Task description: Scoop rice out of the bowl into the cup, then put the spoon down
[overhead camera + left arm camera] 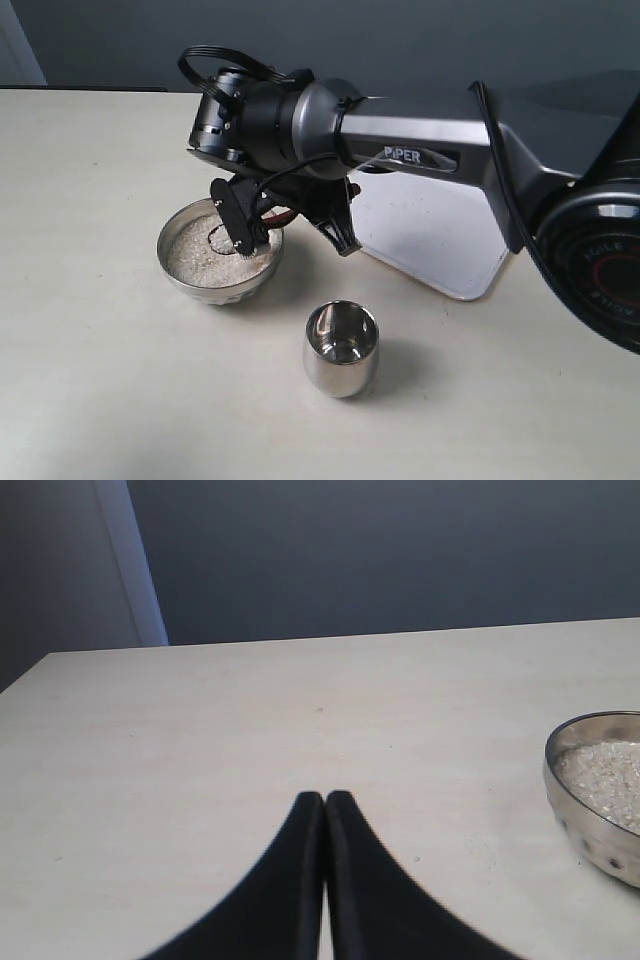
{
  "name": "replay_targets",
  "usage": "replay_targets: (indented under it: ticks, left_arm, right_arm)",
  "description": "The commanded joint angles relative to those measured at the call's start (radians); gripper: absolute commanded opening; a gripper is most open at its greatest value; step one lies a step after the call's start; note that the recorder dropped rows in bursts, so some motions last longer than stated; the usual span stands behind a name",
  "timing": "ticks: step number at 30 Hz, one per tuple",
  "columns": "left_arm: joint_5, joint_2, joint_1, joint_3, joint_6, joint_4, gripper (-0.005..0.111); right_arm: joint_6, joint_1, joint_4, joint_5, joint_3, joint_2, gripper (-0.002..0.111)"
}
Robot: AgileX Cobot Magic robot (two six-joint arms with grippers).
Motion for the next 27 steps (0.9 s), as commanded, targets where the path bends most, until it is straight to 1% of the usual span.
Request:
replay_targets:
  ticks: [1,27]
  left_arm:
    - [-0.012,-0.004,0.004,-0.002,-0.005,0.004,0.001]
    - [-0.012,-0.004,0.004,-0.002,-0.005,0.004,0.001]
  right_arm:
    - [-0.006,-0.005,0.002,0.011,-0.007,-0.011,0.000]
    - [-0.006,-0.007,0.047,0.011,-0.007,-0.021,0.000]
